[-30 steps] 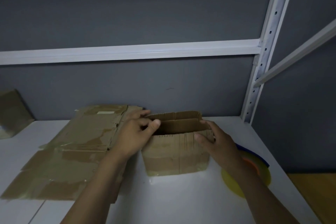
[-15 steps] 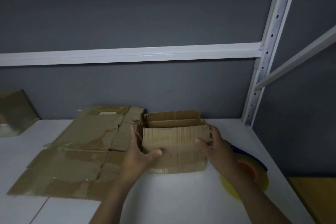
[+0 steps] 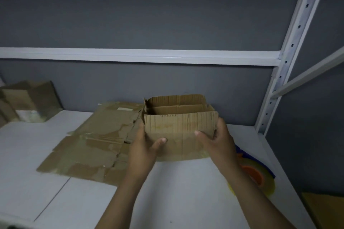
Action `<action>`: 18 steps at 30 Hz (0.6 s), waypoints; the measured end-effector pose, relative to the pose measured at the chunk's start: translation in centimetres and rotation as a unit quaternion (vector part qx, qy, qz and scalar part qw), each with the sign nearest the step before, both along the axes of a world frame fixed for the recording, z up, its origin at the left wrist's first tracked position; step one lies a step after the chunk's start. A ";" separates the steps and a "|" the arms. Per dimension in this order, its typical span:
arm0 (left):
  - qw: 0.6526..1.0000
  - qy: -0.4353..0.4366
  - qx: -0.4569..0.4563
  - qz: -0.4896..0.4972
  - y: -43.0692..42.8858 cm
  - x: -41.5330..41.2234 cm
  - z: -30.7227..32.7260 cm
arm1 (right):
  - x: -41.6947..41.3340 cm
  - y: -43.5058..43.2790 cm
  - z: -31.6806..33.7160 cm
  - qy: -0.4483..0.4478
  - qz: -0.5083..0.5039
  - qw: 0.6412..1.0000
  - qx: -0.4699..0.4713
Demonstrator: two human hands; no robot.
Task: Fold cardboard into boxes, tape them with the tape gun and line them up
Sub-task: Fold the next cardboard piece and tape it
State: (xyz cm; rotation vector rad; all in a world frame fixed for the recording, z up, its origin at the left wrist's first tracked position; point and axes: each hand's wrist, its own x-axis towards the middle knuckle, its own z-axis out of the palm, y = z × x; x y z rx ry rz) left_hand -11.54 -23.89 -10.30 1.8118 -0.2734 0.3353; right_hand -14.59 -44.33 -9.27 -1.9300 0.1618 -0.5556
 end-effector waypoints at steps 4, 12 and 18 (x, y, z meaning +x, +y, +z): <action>0.999 -0.021 -0.017 0.028 3.6 -0.9 2.4 | -0.6 4.0 2.4 -0.049 0.010 0.999 0.012; 0.994 -0.047 0.017 0.101 18.9 -2.1 4.1 | 0.0 18.7 3.2 -0.087 0.058 0.992 0.067; 0.985 -0.053 0.058 0.153 32.8 -2.3 3.6 | 1.5 32.8 2.6 -0.086 0.101 0.984 0.120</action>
